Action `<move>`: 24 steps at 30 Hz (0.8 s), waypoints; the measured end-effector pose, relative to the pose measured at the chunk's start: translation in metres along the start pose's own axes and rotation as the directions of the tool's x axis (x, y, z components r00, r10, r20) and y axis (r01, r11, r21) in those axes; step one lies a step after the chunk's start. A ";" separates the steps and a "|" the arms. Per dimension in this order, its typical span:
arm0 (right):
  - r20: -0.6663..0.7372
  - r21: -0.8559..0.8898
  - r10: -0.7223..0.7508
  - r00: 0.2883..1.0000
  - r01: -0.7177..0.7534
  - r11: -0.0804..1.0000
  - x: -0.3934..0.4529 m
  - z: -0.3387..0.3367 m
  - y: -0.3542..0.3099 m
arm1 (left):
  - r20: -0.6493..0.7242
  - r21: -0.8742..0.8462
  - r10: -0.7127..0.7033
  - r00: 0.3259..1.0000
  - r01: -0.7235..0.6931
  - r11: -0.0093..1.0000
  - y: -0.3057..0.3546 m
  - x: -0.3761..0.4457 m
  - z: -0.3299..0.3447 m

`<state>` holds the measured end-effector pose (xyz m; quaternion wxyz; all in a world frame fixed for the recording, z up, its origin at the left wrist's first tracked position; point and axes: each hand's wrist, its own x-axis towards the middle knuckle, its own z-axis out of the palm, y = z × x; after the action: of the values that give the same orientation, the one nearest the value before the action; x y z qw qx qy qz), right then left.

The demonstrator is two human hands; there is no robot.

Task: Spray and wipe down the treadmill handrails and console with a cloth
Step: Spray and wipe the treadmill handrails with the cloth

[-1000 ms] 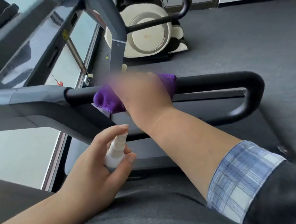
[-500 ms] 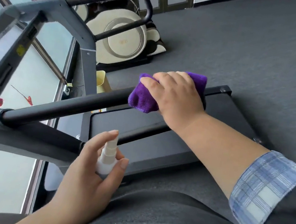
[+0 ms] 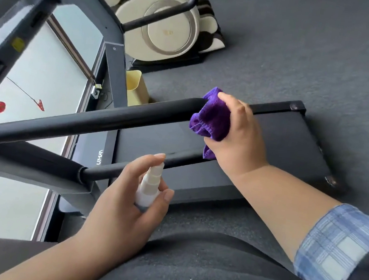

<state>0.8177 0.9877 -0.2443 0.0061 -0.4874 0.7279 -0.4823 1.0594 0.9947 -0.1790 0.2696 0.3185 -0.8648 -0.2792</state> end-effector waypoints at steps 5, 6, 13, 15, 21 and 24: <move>0.032 0.131 0.128 0.991 -0.131 0.983 -0.002 -0.001 0.006 | -0.025 0.013 -0.032 0.999 0.033 0.999 0.005 0.003 0.008; 0.030 0.148 0.138 0.990 -0.141 0.979 -0.003 0.000 0.008 | -0.024 0.012 -0.034 0.999 0.034 0.999 0.006 0.003 0.009; 0.108 0.177 0.388 0.915 -0.401 0.899 -0.022 0.008 0.032 | 0.013 0.021 -0.030 0.999 0.030 0.999 0.008 0.000 0.010; 0.224 0.094 0.539 0.812 -0.569 0.817 -0.042 0.014 0.047 | 0.031 0.031 -0.042 0.999 0.041 0.999 0.006 -0.002 0.009; 0.320 0.012 0.715 0.621 -0.758 0.653 -0.117 0.024 0.064 | 0.056 0.037 -0.081 0.995 0.079 0.996 -0.006 -0.011 -0.001; 0.348 0.079 0.665 0.661 -0.727 0.682 -0.115 0.026 0.039 | 0.063 0.014 -0.135 0.989 0.134 0.991 -0.018 -0.018 -0.008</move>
<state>0.8637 1.0543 -0.3392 0.3497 -0.2318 0.7942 -0.4397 1.0835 0.9926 -0.1904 0.2208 0.3681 -0.8510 -0.3026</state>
